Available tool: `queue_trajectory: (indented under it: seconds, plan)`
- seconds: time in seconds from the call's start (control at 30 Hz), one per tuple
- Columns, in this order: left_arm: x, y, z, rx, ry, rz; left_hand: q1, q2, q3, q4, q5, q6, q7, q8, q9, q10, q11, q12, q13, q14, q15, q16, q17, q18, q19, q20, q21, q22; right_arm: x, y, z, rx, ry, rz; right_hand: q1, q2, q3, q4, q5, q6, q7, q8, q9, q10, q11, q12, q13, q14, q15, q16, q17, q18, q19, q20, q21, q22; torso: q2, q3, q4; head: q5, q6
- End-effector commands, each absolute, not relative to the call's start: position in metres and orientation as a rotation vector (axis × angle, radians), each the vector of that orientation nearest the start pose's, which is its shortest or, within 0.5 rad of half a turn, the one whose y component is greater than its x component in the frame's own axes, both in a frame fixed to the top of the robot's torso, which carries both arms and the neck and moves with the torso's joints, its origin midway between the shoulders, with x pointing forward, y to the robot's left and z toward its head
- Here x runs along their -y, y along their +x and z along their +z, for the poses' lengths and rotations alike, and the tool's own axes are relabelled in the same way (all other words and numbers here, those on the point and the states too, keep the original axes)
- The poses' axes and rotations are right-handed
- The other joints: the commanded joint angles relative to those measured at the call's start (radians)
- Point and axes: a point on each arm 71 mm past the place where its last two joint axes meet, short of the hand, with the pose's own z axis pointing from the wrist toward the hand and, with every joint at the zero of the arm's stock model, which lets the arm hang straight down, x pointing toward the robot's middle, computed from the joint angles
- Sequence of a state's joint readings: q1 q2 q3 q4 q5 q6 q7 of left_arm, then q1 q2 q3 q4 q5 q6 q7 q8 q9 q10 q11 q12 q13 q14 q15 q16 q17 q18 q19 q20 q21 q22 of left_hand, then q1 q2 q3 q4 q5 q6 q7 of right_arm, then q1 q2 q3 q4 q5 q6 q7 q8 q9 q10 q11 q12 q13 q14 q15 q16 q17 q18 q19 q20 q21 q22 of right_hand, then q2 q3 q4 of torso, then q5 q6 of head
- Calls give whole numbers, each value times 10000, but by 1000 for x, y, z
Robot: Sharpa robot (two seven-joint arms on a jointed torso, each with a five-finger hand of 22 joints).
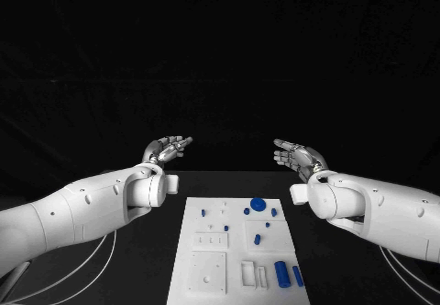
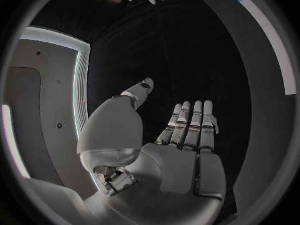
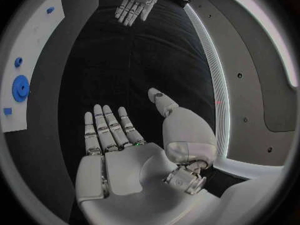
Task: Assemble the parts on the task board
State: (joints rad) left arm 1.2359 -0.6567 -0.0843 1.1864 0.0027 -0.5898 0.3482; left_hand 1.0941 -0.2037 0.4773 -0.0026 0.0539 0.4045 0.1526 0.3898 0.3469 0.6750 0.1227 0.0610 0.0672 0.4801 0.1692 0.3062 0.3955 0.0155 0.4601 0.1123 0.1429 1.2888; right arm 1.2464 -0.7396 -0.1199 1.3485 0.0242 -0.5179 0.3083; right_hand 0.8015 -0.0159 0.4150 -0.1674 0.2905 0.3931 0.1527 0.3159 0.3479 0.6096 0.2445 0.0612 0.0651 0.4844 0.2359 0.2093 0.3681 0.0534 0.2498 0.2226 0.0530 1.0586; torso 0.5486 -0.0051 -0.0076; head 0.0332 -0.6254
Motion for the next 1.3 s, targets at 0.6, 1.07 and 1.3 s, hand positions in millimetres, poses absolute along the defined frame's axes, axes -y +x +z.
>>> queue_trajectory:
  seconds: [0.6, 1.07, 1.3]
  plan:
    - [-240, 570, -190, -13982, -12064, -11830, 553, 330, -100, -180, 73, 627, 330, 422, 284, 848, 287, 316, 134, 998, 171, 612, 376, -98, 675, -208, 464, 447, 248, 558, -189, -16514, 7829, 10114, 2581, -639, 1058, -1203, -231, 1694, 863, 924, 406, 2265, -62, 674, 257, 2028, 1, 1239, 533, 627, 1895, -81, 403, 1948, 4, -36, 10, 13, -71]
    - [-237, 554, -185, -14945, -11043, -12810, 1391, 1261, -83, -2036, 1100, 3215, 297, 1221, 525, 4616, -216, 2348, 965, 4931, -976, 3192, 1464, 730, 3775, -1078, 2600, 465, 233, 562, -194, -18273, 1433, 7539, 3138, -978, 2238, -1249, -453, 4277, 239, 1480, 611, 5143, -1181, 1400, 853, 6580, -2086, 3355, 1919, 2084, 6630, -449, 1775, 1599, 140, -50, 87, -2, -93]
    - [-239, 537, -176, -15013, -10894, -13175, 959, 1295, 462, -2627, 1035, 3450, 269, 915, 456, 4538, -215, 2475, 1102, 5319, -1399, 4350, 1995, 520, 4167, -1690, 3892, 456, 217, 557, -195, -18333, -730, 6629, 3369, -1065, 2044, -1266, -759, 4429, 218, 1232, 672, 5218, -1371, 1036, 956, 8255, -2408, 4515, 2928, 2084, 8797, -1246, 2552, 1628, 410, -46, 217, -78, -19]
